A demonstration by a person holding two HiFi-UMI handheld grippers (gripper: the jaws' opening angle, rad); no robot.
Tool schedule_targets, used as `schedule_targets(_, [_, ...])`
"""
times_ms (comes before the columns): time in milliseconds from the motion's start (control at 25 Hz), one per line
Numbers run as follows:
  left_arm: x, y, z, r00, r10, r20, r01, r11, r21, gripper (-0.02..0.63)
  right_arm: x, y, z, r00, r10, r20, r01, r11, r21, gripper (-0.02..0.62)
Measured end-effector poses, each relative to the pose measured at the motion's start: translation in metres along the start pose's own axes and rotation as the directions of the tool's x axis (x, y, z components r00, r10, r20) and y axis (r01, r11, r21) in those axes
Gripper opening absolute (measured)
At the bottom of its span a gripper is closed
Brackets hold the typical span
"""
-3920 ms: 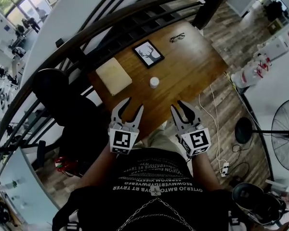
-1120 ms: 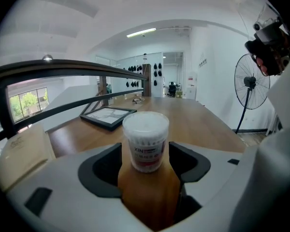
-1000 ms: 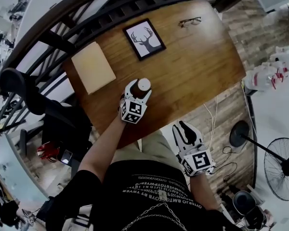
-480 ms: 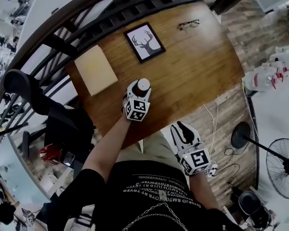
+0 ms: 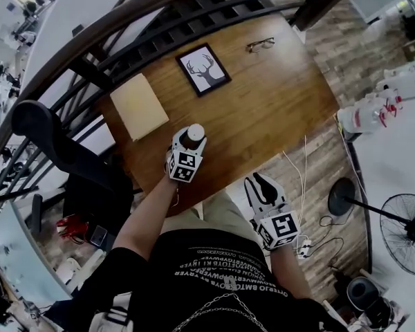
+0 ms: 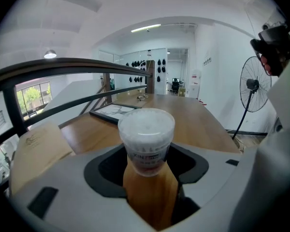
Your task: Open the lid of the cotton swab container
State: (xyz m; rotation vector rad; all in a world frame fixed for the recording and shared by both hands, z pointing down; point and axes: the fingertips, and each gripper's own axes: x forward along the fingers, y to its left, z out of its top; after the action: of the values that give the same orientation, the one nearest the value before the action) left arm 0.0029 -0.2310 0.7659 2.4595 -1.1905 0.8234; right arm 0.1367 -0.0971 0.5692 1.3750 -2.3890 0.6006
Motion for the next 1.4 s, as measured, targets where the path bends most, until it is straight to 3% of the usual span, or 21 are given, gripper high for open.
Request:
schedule_targets(320, [-0.070,0.001,0.001,1.000,0.025,0.001,-0.025,0.999,-0.045,0.273,-0.002,0.027,0.020,0.999,0.000,0.042,0.002,0.999,-0.049,0.095])
schedule_targets(760, [-0.175,-0.009,0.069,0.995,-0.034,0.098,0.019,0.989,0.144,0.275,0.002,0.054,0.078,0.986,-0.007,0.164,0.015,0.999,-0.044,0.086])
schedule_targets(1000, [-0.225,-0.012,0.121,0.987,-0.131,0.090,0.108,0.969,0.221,0.275,0.005,0.072,0.113,0.977,0.000,0.212,0.017,0.997,-0.076,0.086])
schedule_targets(1240, [-0.277,-0.008,0.167,0.976,-0.156,0.149,0.127,0.974,0.189,0.275,-0.004,0.091,0.143,0.970,-0.009,0.244,0.034,0.994,-0.102,0.086])
schedule_targets(1400, [-0.306,-0.007,0.187,0.973,-0.166,0.159,0.127,0.965,0.228,0.273,-0.008,0.108,0.160,0.969,-0.006,0.246,0.029,0.996,-0.090,0.086])
